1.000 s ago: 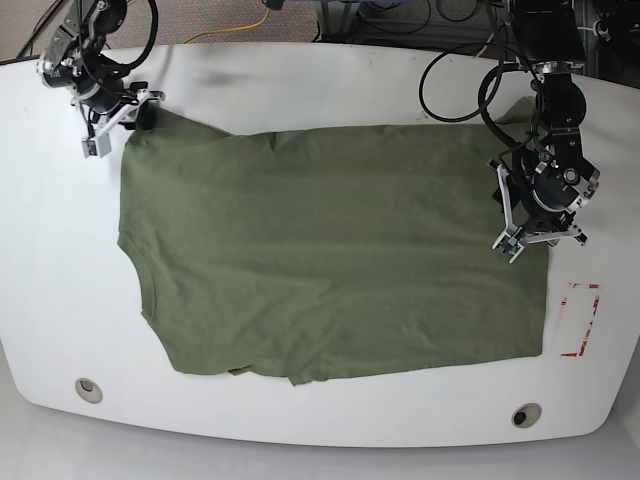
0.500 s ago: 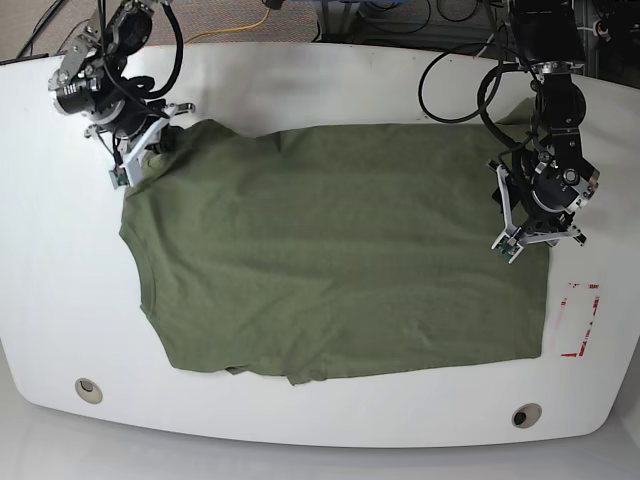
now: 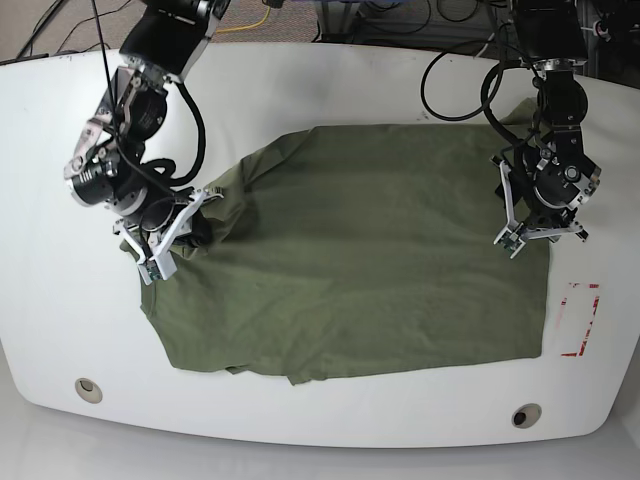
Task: Layout the t-shirt on the table in an organized manner, then fold the t-shirt properly
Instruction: 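Grasp the shirt's shoulder with the right gripper and fold it inward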
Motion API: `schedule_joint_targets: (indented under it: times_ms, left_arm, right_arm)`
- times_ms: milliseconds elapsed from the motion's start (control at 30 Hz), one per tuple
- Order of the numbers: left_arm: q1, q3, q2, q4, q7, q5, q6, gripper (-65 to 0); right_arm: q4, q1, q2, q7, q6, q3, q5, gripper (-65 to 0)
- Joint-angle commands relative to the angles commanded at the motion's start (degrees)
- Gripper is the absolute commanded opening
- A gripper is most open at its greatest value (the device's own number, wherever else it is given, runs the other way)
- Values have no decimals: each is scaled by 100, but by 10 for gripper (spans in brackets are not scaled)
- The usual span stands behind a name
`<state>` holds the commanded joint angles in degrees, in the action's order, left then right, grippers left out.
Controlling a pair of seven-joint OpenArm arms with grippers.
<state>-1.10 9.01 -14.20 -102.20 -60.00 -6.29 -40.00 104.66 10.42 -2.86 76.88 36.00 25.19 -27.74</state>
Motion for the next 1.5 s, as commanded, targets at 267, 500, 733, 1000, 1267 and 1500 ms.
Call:
schedule_joint_targets:
  times_ms: [267,500,733,1000,1267,1500]
  left_arm:
    - [0,0,0,0,0,0,0,-381]
    - [-9,-18,0,26,0,0,0,-381]
    - [-26,-26,18,44,0,0,0,-381]
    - [-35,-26,18,53,0,0,0,-381]
    - [-35,-26,18,53,0,0,0,-381]
    - [-35,-26,9,53,0,0,0,-381]
  right_arm:
    - [-18,0,-378,0,9,0,18,-124]
    - [-18,-510,-677,0,44,9,26,-200]
    - [-70,-879,-624,-369,53,-62,18,-214]
    - [-870,-914,-501,-782,53,-299,18,-219]
    - [-949,-809,-440,-818,53,-299,35,-346]
    - [-949,-791,-369,-818,53,-299,26,-588]
